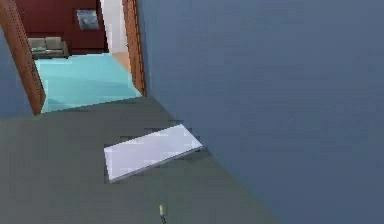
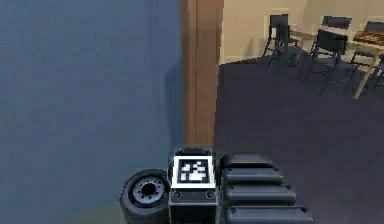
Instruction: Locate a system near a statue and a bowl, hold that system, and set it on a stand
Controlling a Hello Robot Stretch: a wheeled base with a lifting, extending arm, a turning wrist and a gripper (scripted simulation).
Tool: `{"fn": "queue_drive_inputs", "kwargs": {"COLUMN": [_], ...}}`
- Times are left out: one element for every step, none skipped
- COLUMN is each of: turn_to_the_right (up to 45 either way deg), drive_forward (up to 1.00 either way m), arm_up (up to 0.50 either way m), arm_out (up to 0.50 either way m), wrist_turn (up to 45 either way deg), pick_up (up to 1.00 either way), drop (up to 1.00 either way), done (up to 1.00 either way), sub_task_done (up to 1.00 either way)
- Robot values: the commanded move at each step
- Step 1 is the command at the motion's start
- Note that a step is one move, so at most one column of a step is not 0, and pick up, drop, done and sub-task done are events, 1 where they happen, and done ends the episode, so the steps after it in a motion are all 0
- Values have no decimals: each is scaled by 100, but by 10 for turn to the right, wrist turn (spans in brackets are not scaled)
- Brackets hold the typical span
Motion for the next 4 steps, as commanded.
{"fn": "queue_drive_inputs", "kwargs": {"turn_to_the_right": [450,0,-450,-120], "drive_forward": [0,15,0,0], "arm_up": [0,0,0,0], "arm_out": [0,0,0,0], "wrist_turn": [0,0,0,0], "pick_up": [0,0,0,0], "drop": [0,0,0,0], "done": [0,0,0,0], "sub_task_done": [0,0,0,0]}}
